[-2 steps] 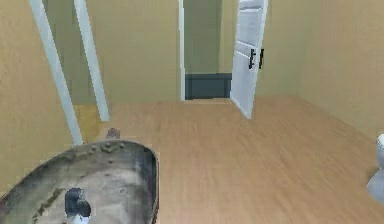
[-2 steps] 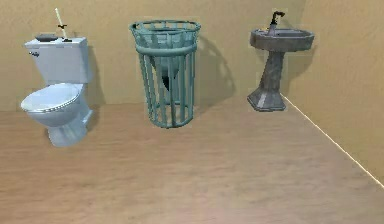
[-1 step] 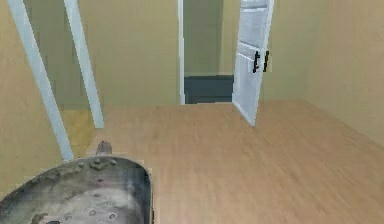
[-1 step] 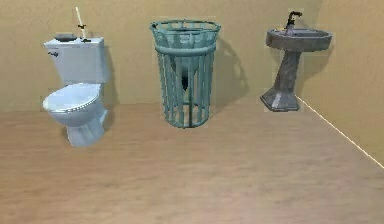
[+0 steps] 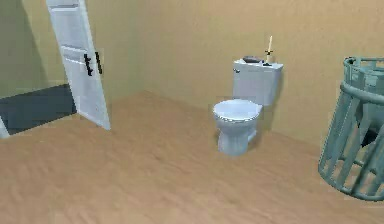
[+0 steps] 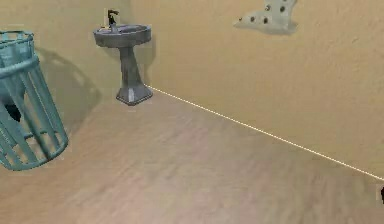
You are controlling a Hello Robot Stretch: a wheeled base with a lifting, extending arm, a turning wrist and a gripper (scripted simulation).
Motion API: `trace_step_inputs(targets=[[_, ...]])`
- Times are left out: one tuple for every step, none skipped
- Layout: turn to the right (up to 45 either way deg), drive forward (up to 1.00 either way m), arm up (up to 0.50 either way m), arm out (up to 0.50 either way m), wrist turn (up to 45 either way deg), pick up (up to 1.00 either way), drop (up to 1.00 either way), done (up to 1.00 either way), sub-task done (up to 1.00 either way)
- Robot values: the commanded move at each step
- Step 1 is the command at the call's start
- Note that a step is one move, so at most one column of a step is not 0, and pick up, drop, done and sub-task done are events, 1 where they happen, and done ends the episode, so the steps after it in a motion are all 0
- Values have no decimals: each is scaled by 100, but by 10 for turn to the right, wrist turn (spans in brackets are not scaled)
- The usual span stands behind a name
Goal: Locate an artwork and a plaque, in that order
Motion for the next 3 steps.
trace_step_inputs(targets=[[450,0,0,0,0,0,0,0,0],[360,0,0,0,0,0,0,0,0],[0,25,0,0,0,0,0,0,0]])
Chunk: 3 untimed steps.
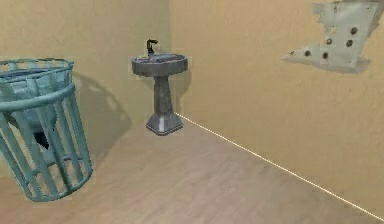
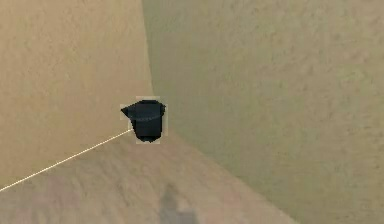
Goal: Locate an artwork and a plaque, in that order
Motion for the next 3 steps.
trace_step_inputs(targets=[[-450,0,0,0,0,0,0,0,0],[-390,0,0,0,0,0,0,0,0],[0,45,0,0,0,0,0,0,0]])
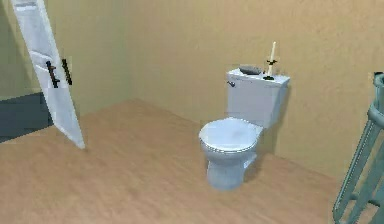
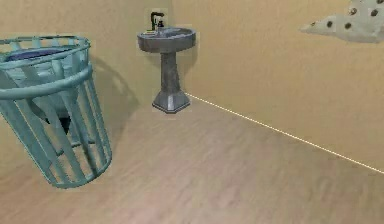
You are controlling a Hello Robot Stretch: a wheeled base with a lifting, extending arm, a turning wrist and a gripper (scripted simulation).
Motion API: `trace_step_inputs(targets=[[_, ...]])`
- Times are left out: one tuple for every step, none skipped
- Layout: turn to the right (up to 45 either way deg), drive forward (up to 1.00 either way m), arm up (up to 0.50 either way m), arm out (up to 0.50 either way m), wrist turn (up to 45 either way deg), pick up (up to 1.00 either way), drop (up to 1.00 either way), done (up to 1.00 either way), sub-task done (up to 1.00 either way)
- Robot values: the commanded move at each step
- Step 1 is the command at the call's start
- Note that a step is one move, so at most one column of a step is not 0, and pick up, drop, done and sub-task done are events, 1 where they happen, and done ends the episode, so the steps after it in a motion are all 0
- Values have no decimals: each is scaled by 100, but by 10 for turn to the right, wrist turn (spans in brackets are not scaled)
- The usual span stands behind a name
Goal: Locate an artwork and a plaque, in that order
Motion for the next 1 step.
trace_step_inputs(targets=[[-450,0,0,0,0,0,0,0,0]])
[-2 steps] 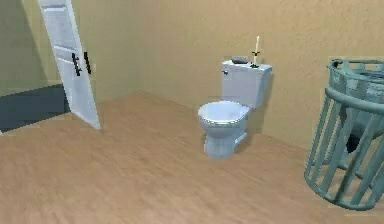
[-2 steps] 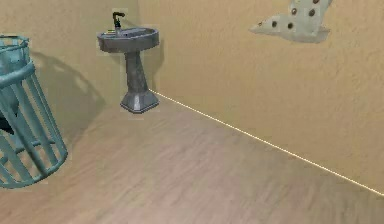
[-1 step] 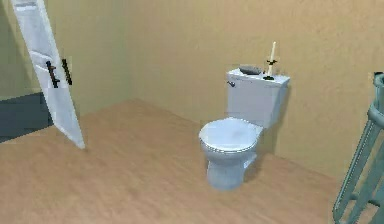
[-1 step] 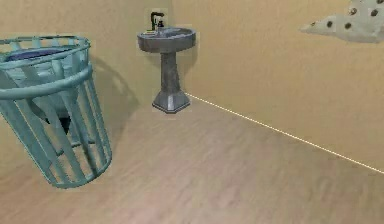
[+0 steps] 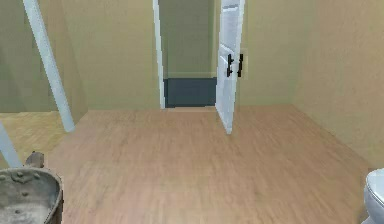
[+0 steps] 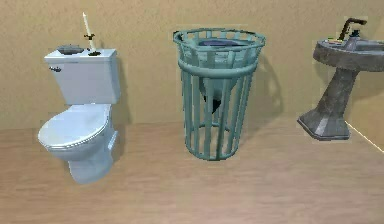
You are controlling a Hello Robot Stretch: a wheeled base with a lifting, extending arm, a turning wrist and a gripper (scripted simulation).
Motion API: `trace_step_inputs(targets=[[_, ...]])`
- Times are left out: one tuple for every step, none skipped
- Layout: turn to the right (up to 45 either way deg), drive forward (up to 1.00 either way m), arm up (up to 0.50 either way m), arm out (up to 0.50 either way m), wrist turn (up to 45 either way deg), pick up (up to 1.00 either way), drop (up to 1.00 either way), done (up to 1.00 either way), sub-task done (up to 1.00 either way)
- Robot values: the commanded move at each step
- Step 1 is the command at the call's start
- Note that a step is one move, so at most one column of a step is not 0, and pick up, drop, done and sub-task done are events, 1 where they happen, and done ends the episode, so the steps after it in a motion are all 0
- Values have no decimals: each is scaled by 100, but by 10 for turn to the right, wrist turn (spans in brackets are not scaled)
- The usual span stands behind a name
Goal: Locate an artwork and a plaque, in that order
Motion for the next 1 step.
trace_step_inputs(targets=[[-30,0,0,0,0,0,0,0,0]])
